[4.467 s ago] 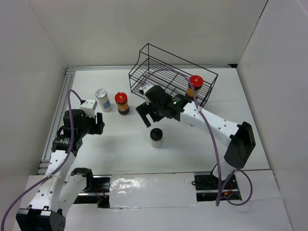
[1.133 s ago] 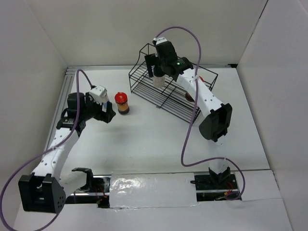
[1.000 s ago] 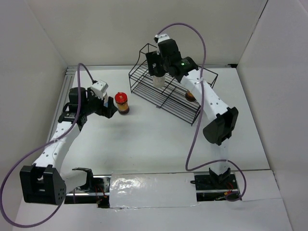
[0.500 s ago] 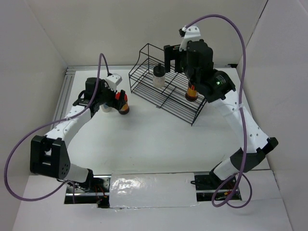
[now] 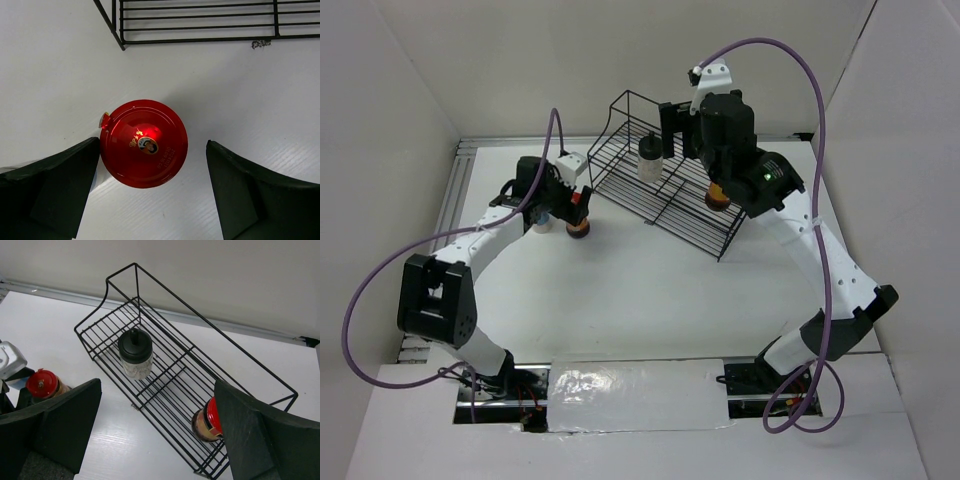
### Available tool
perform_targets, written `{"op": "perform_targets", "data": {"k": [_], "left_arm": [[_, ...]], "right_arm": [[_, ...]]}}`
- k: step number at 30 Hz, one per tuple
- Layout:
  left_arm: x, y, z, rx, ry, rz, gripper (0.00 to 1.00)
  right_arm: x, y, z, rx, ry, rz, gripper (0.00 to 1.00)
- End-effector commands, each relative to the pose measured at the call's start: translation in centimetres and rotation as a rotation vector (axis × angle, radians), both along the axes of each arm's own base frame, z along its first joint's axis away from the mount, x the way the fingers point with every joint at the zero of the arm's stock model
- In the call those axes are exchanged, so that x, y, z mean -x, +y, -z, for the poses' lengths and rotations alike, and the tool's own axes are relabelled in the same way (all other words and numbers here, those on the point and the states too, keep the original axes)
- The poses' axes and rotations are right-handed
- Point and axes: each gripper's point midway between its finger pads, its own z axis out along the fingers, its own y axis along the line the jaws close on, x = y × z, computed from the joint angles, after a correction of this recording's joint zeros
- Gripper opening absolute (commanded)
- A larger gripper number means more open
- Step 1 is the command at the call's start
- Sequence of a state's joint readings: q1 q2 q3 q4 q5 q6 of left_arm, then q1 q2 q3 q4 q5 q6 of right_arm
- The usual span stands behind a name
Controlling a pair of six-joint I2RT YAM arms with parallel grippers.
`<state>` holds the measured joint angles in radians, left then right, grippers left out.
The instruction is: Organize the condiment bottles
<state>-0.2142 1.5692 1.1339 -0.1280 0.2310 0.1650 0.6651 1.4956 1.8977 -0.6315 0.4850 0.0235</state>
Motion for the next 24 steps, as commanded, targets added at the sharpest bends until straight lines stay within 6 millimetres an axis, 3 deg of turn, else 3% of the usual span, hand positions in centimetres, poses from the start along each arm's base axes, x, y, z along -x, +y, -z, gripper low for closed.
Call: {"op": "perform_targets", "data": {"k": [1, 8, 11, 14, 16, 18, 22, 24], "left_arm": [[-0.7, 0.1, 0.5, -0.029, -0.007, 0.004, 0.99], [-2.0, 0.7, 1.4, -0.055, 0.0, -0.037, 0.99], [-2.0, 0.1, 1.0, -0.029, -0.01, -0.016, 0.89], [-1.8, -0.3, 0.2, -0.003, -0.022, -0.005, 0.76], [-1.6, -0.7, -0.2, 0.013, -0.023, 0.008, 0.61], [-1.4, -0.9, -0.7, 0.023, -0.024, 0.019, 0.37], [-0.9, -1.8, -2.4, 0.063, -0.019, 0.058, 0.04], [-0.6, -2.4, -4.3, 0.069, -0.019, 0.096, 0.0]], "right_arm": [[0.2, -0.8, -0.3, 0.012, -0.011, 0.022, 1.0], [0.2, -1.0, 0.7, 0.026, 0.009, 0.022, 1.0], [0.4, -1.3, 0.8, 0.022, 0.01, 0.028, 1.0], [0.7, -1.6, 0.7, 0.013, 0.007, 0.03, 1.0], [0.7, -1.6, 1.1, 0.019, 0.014, 0.032, 1.0], [0.8, -1.8, 1.3, 0.022, 0.019, 0.037, 1.0], [1.1, -2.2, 2.0, 0.022, 0.03, 0.041, 1.0], [1.2, -2.9, 2.3, 0.018, 0.035, 0.053, 1.0]]}}
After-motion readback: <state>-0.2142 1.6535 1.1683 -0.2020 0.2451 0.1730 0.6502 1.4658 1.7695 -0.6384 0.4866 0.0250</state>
